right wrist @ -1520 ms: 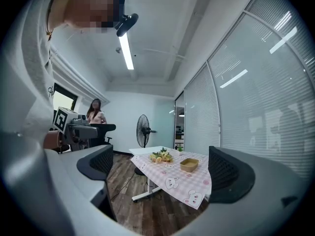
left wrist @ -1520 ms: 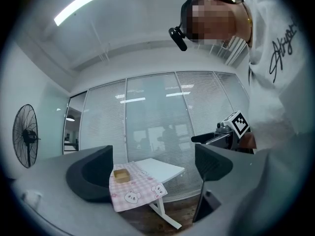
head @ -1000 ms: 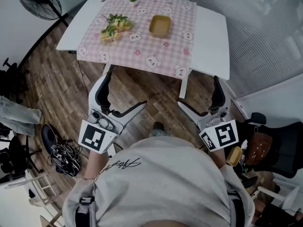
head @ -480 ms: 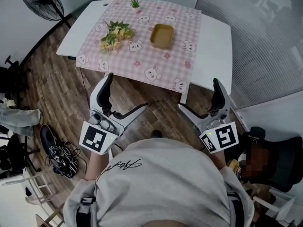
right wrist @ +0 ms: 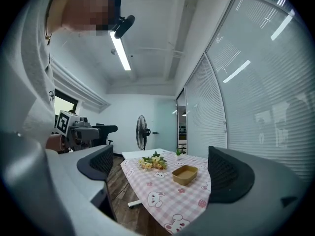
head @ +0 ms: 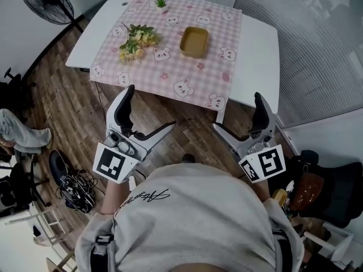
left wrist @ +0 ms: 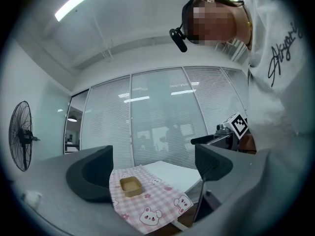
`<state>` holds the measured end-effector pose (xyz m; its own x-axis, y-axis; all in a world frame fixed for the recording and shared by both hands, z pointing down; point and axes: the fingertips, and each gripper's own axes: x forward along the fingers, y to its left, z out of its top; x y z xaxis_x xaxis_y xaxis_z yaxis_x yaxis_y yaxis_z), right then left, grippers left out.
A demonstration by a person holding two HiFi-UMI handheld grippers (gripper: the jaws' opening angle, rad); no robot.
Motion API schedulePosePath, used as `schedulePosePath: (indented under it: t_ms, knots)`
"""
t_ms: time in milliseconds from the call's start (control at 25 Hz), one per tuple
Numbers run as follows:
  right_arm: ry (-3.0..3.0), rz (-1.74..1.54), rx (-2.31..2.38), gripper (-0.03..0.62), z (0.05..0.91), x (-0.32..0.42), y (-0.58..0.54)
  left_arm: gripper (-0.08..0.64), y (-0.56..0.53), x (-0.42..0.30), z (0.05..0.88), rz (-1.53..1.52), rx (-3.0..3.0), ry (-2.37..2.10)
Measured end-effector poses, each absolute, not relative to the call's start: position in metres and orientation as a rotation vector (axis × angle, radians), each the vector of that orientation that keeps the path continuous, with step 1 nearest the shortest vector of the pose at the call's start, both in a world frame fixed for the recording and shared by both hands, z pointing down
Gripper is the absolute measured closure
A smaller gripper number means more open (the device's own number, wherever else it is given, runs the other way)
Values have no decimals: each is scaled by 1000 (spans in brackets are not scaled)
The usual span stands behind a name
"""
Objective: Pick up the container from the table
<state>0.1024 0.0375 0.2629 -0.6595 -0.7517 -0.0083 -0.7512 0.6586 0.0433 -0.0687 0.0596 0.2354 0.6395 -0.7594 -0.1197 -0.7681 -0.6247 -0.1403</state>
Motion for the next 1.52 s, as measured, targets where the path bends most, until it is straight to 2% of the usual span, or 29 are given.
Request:
schedulePosePath:
  t_ms: [1080, 1520]
  knots:
    - [-2925, -29, 1104, 6, 279, 90, 14, 60, 51, -78, 253, 11, -2631, 1395]
    - [-2871, -34, 1196, 6, 285, 99, -18, 60, 6, -69, 251, 46, -2644, 1295]
